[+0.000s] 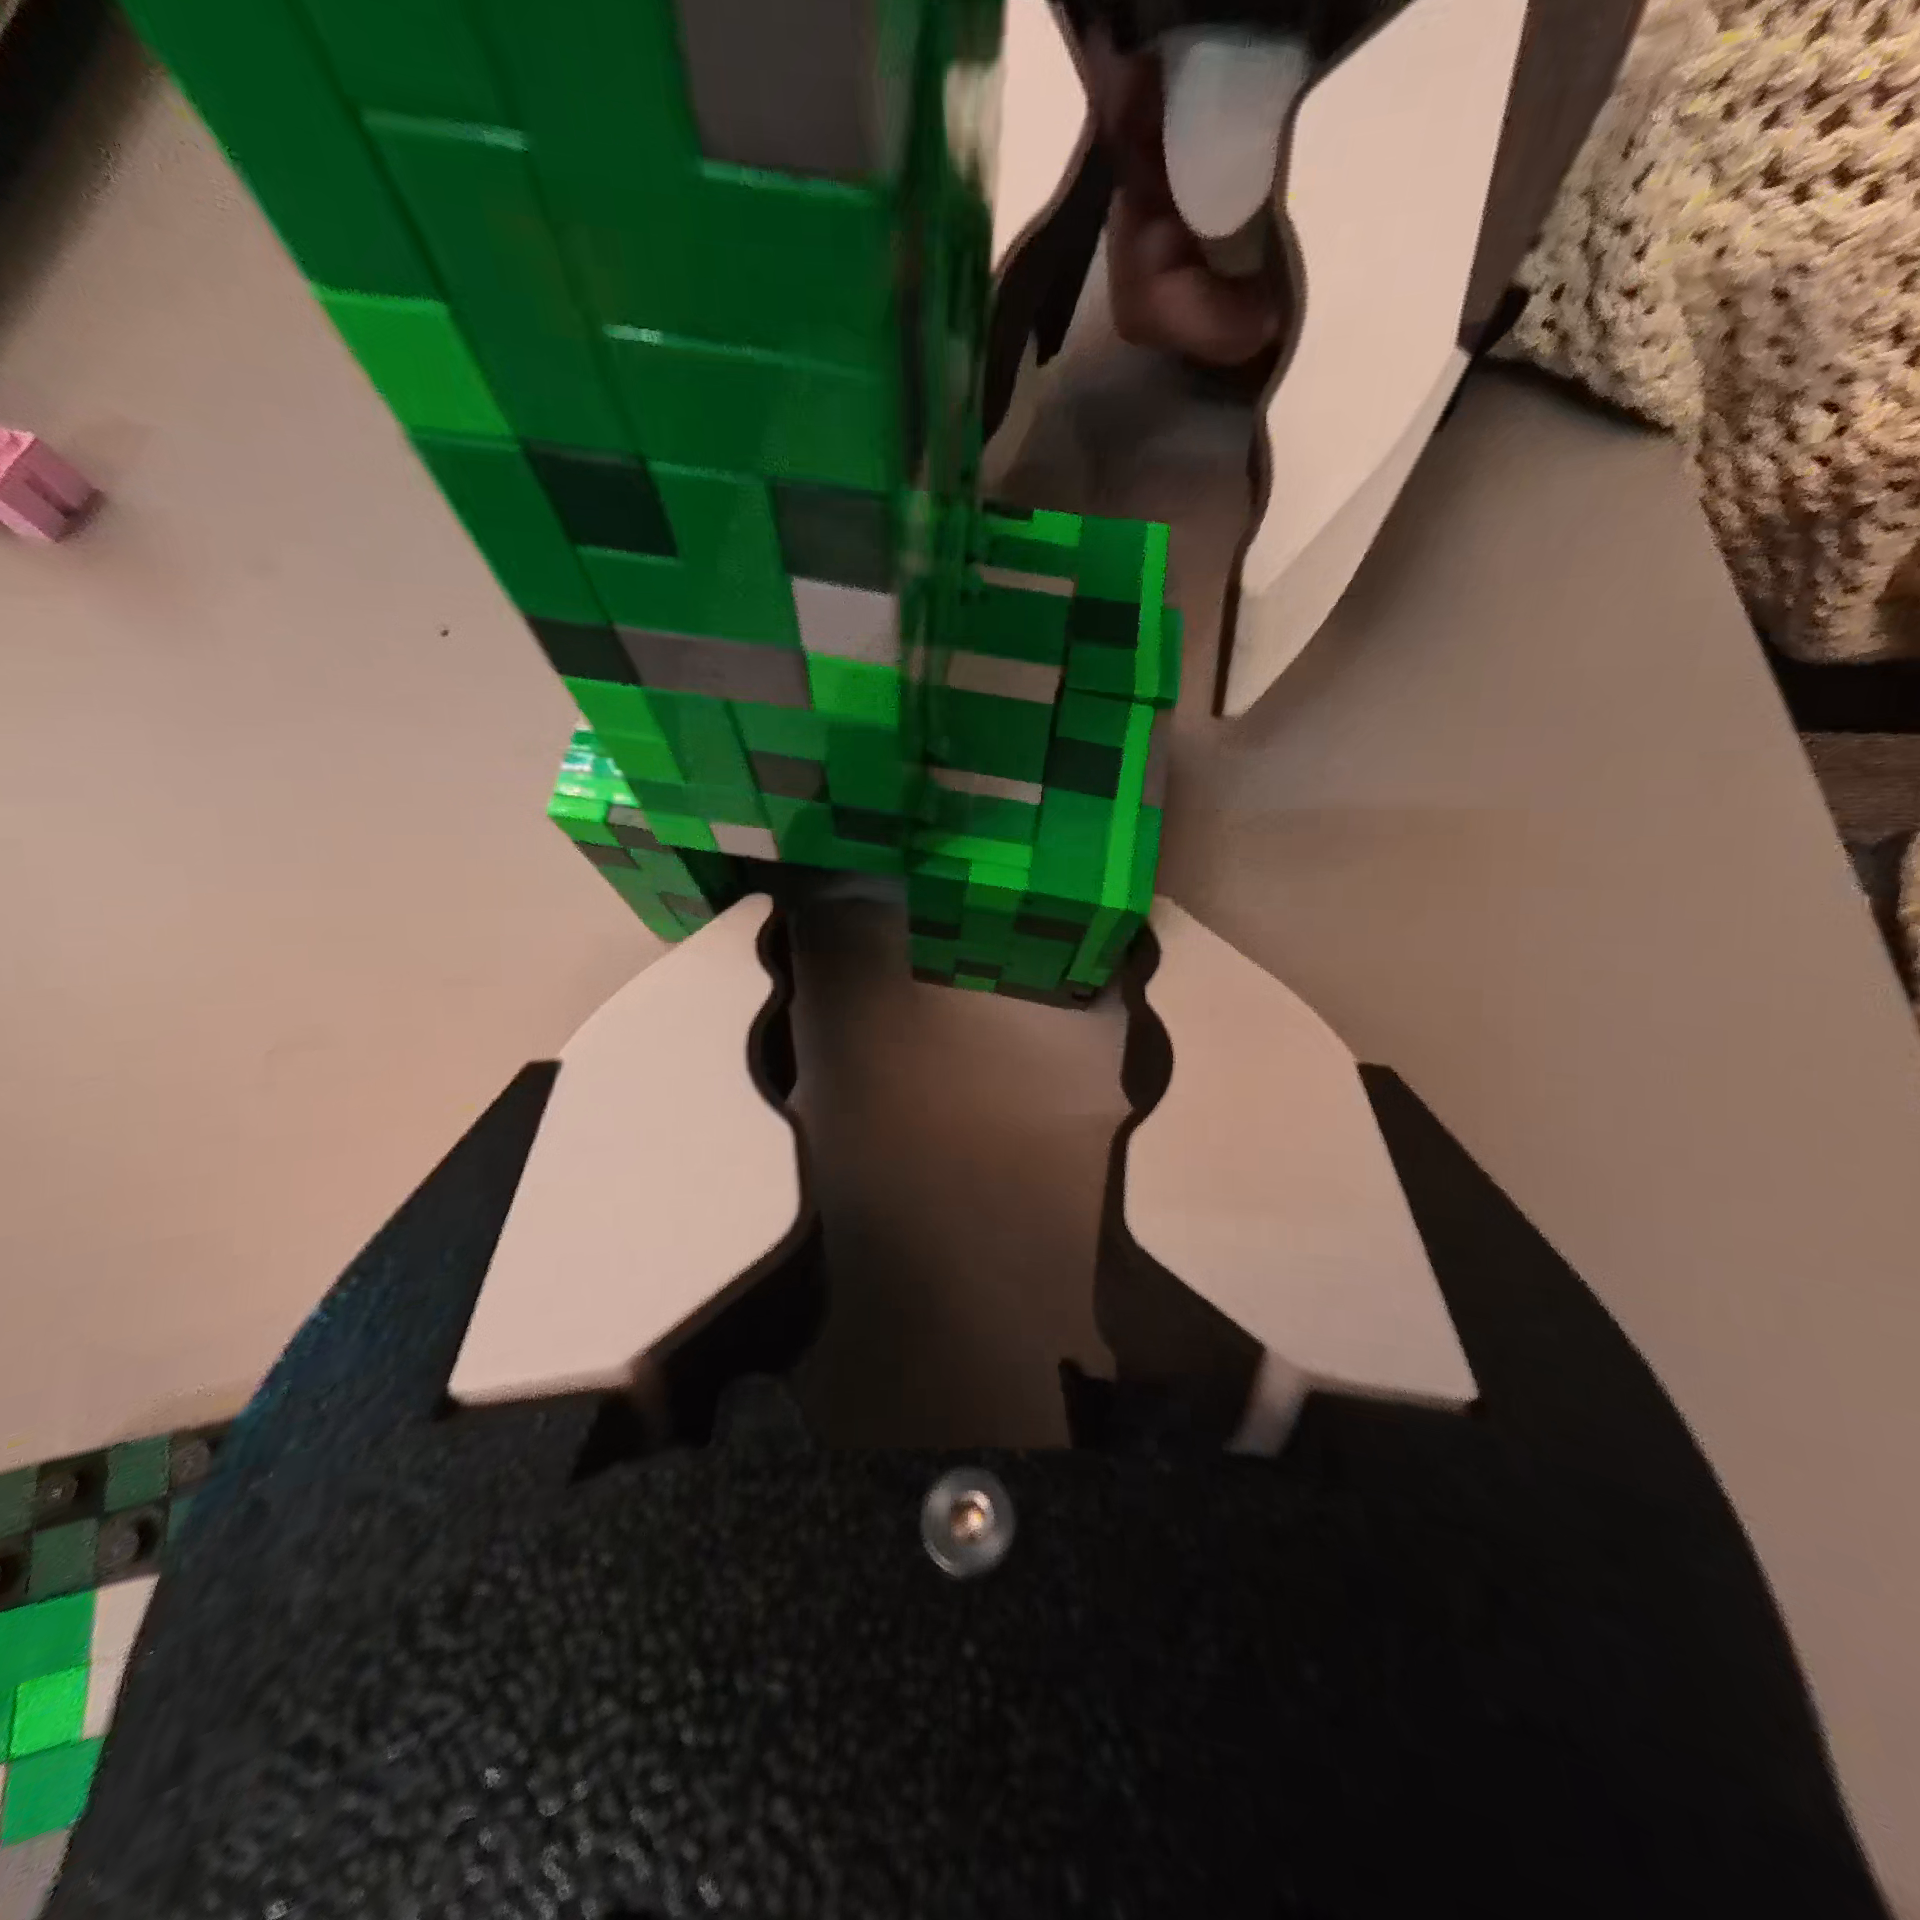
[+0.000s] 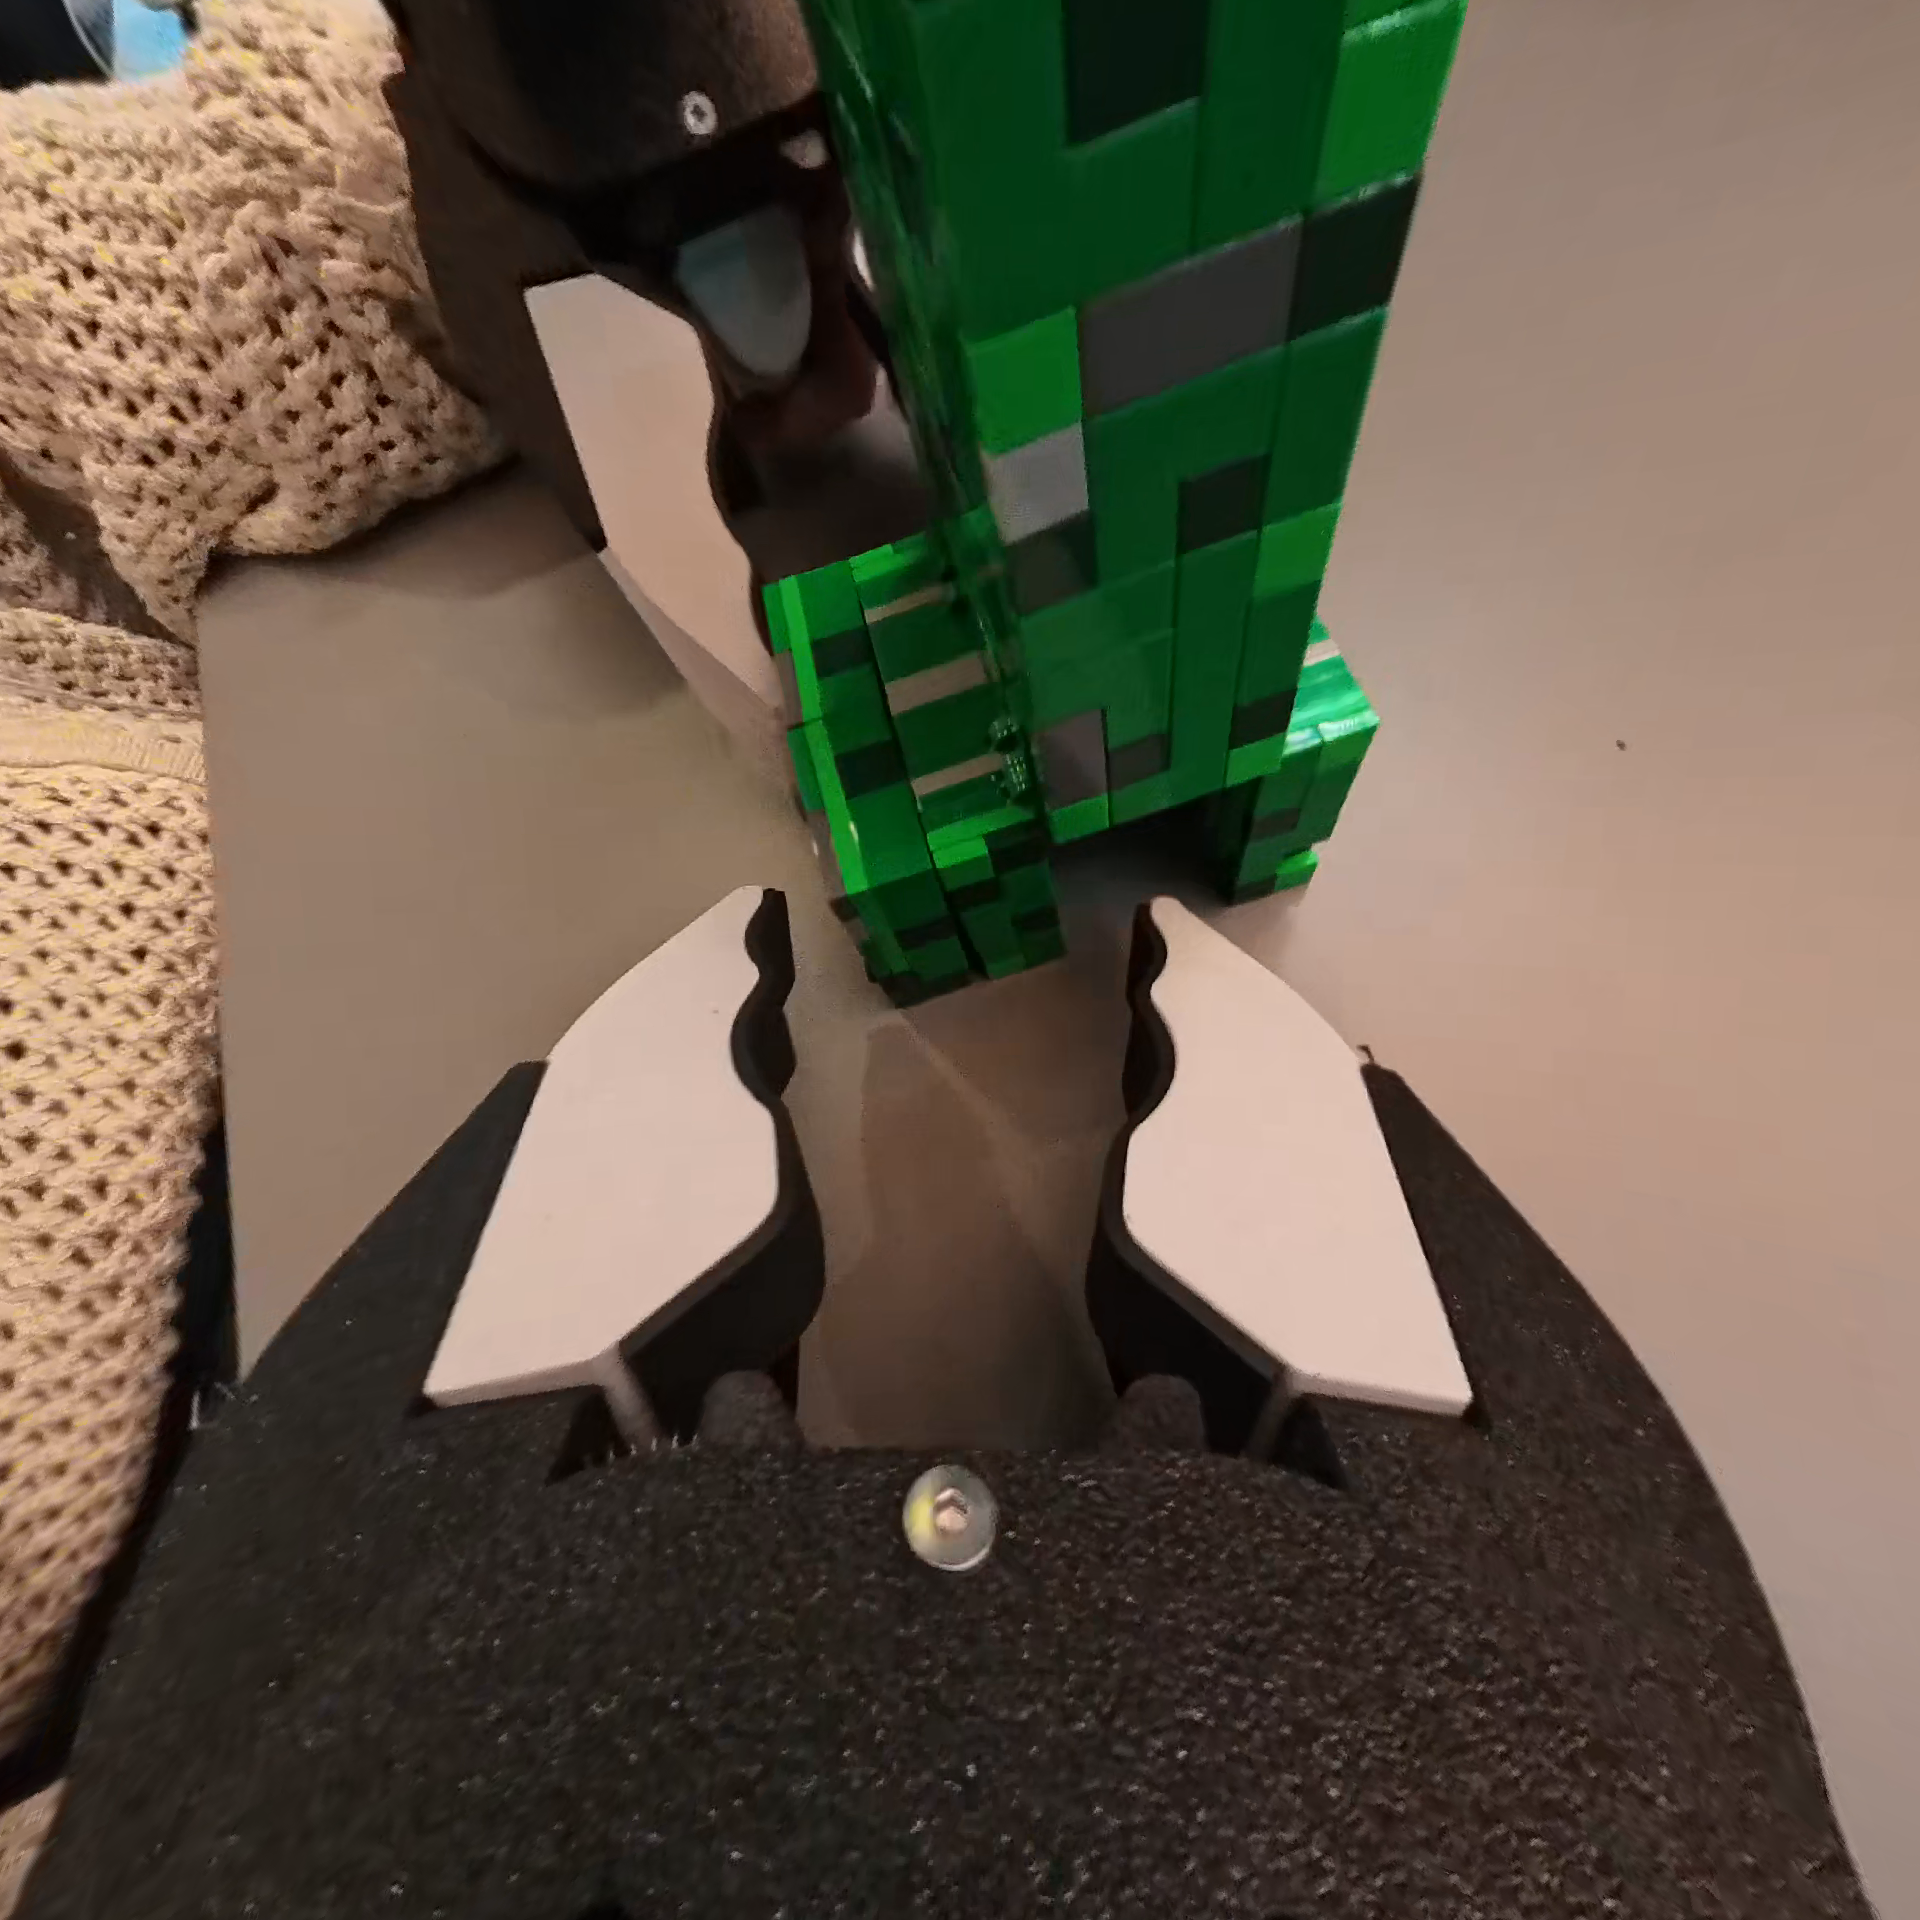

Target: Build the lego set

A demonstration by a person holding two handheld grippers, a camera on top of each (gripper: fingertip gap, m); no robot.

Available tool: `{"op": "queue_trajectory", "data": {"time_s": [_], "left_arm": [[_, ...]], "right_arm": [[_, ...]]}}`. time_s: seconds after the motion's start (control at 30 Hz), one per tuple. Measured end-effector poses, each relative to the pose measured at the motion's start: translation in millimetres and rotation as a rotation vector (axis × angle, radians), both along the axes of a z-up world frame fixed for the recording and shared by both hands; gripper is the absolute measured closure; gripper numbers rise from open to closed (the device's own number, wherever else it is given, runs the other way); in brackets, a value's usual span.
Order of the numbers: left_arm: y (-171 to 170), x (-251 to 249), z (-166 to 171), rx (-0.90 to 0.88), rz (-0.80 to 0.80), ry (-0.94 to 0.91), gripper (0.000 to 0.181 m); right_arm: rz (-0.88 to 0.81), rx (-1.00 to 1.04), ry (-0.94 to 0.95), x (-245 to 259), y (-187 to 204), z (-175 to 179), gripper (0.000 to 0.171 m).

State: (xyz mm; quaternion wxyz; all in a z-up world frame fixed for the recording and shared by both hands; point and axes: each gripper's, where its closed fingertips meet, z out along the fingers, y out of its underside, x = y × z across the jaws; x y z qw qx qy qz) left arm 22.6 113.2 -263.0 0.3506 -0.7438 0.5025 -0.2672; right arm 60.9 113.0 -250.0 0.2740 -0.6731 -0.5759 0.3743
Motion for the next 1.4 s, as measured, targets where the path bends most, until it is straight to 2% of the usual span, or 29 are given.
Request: {"op": "queue_trajectory", "data": {"time_s": [0.13, 0.2, 0.27, 0.67, 0.77, 0.87, 1.0, 1.1, 1.33, 1.4], "left_arm": [[-4.7, 6.5, -2.3, -0.093, -0.060, -0.024, 0.127], [-6.1, 9.2, -1.5, -0.102, -0.076, -0.028, 0.136], [-6.0, 11.3, -1.8, -0.089, -0.078, -0.020, 0.141], [-8.2, 15.0, -3.2, -0.026, -0.062, 0.010, 0.143], [-9.4, 15.3, -2.8, -0.031, -0.062, 0.008, 0.143], [-10.5, 15.5, -2.5, -0.039, -0.063, 0.005, 0.143], [-11.1, 16.2, -2.1, -0.036, -0.063, 0.006, 0.143], [-9.7, 15.7, -2.3, -0.036, -0.053, 0.006, 0.143], [-11.2, 15.8, -2.2, -0.038, -0.053, 0.008, 0.143], [-10.7, 15.8, -1.8, -0.040, -0.054, 0.009, 0.143]], "right_arm": [[0.036, 0.001, -0.010, -4.5, -1.6, -0.6, 0.122], [0.054, -0.006, -0.009, -6.4, -3.7, -0.5, 0.130], [0.048, -0.002, -0.011, -7.3, -2.3, -0.6, 0.131], [0.039, 0.032, -0.016, -8.2, -4.9, -0.8, 0.132], [0.035, 0.017, -0.014, -7.1, -4.8, -1.1, 0.131], [0.053, 0.010, -0.013, -6.8, -7.0, -0.7, 0.114], [0.060, 0.109, -0.068, -7.1, -1.9, -7.0, 0.116], [0.049, 0.152, -0.083, -12.3, -0.4, -8.5, 0.129], [0.042, 0.149, -0.079, -12.7, -2.6, -8.0, 0.129], [0.057, 0.094, -0.054, -11.7, -5.3, -4.9, 0.107]]}}
